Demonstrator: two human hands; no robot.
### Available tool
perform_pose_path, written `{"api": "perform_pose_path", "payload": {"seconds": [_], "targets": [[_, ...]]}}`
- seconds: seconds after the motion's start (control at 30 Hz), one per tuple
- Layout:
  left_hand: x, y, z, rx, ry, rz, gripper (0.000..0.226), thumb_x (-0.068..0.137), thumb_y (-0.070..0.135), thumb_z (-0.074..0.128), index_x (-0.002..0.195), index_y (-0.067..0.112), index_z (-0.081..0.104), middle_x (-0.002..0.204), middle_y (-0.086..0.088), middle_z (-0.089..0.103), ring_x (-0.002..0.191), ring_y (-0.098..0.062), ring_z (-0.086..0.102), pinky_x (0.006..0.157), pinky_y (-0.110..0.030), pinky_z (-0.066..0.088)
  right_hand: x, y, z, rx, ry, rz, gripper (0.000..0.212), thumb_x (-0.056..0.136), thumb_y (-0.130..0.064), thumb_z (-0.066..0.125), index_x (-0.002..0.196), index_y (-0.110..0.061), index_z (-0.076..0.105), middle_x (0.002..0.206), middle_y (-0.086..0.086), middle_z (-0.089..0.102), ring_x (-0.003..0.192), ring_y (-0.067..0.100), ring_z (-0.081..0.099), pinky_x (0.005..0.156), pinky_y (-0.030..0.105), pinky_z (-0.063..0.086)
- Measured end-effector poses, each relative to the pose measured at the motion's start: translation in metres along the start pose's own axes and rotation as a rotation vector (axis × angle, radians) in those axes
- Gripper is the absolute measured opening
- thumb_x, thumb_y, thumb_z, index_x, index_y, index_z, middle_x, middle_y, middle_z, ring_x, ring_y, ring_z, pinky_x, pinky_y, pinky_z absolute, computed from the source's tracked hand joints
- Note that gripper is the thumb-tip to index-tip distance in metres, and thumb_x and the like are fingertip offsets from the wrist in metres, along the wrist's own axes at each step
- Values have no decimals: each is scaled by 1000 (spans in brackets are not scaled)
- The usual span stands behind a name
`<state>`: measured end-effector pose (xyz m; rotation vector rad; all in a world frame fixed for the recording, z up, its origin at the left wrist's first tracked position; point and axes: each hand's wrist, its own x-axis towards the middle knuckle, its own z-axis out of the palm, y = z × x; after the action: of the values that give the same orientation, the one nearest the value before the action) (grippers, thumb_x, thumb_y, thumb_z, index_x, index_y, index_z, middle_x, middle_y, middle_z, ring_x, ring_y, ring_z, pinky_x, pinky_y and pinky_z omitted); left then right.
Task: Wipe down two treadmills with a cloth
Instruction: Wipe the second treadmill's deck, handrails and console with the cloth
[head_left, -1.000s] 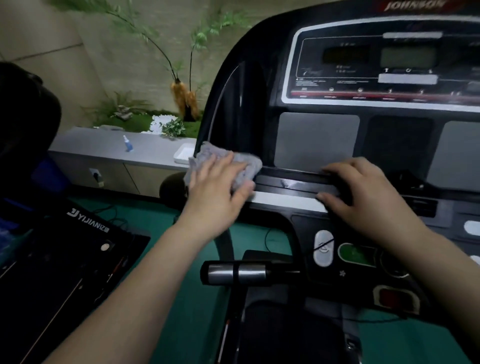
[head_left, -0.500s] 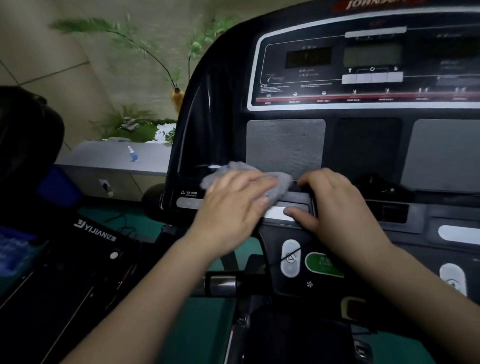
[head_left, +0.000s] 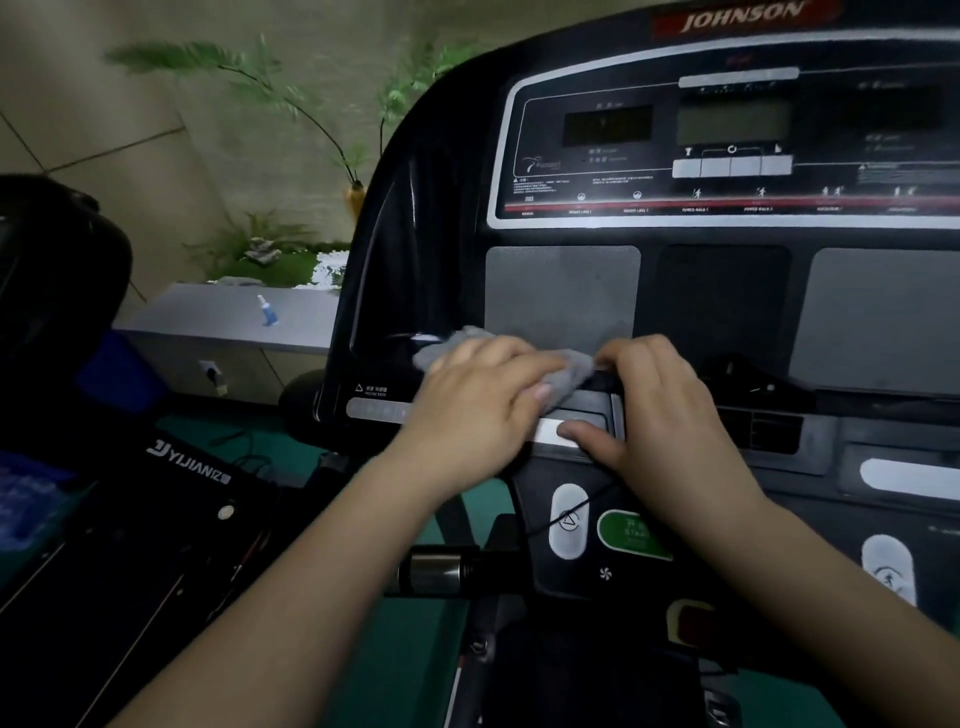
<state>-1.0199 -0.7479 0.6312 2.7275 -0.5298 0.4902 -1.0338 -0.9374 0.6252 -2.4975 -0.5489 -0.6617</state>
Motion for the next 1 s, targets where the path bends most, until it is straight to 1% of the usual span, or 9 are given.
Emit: {"api": "perform_pose_path", "payload": {"seconds": [0.17,0.23,0.33,0.37,0.47,0.53,0.77,0.9,1.0], "targets": [[-26,-81,-22,82,146,-251,41,90,41,36,118,30,63,116,0,58,111,-30,46,95,-41,38,3,-2,-5,-68,-92,25,49,70,-46,74,106,-20,54,101,-1,49,95,23,52,82,37,46],[-25,-94,-35,-31,303,-355,30,91,30,45,113,25,66,110,-5,58,109,-32,46,94,-37,37,9,-4,-7,-72,-124,36,48,70,-48,73,106,-23,55,101,-4,48,97,21,52,83,37,47],[-23,-99,-48,-118,555,-448,34,94,29,45,122,24,62,123,-8,52,120,-28,42,102,-29,29,19,-10,-5,-121,-114,20,45,71,-54,66,103,-24,57,97,-5,48,94,21,52,80,37,49],[-22,-102,-46,-115,525,-419,36,94,31,44,126,26,60,132,-7,47,125,-26,39,107,-29,26,23,-12,-3,-132,-112,17,45,71,-55,63,102,-24,58,96,-4,48,93,21,52,78,38,50],[-19,-123,-27,-177,233,-326,37,98,28,45,134,33,51,157,2,21,143,-21,22,118,-42,21,30,-16,6,-159,-127,6,44,74,-60,56,100,-24,59,94,-5,49,92,20,52,76,37,50],[-10,-135,-25,-224,140,-308,42,99,22,45,140,31,45,160,8,6,146,-12,9,120,-39,15,31,-16,11,-200,-119,0,43,76,-62,54,98,-25,60,91,-6,50,88,18,53,73,34,49],[77,-144,-46,-62,210,-167,50,100,20,42,148,29,33,161,-5,4,145,-29,11,116,-32,12,29,-15,15,-268,-112,24,39,78,-64,52,88,-28,61,83,-10,51,80,17,53,66,26,37],[143,-142,-67,-45,255,-77,52,100,26,35,151,26,22,158,-15,15,145,-31,18,118,-40,17,29,-15,17,-268,-117,17,42,80,-67,44,87,-29,60,83,-10,50,79,16,53,67,30,45],[190,-125,-81,-29,281,18,48,101,24,32,149,21,30,157,-12,23,143,-27,23,115,-34,15,30,-15,18,-269,-110,20,44,80,-67,41,87,-28,60,83,-10,50,79,16,54,68,32,48]]}}
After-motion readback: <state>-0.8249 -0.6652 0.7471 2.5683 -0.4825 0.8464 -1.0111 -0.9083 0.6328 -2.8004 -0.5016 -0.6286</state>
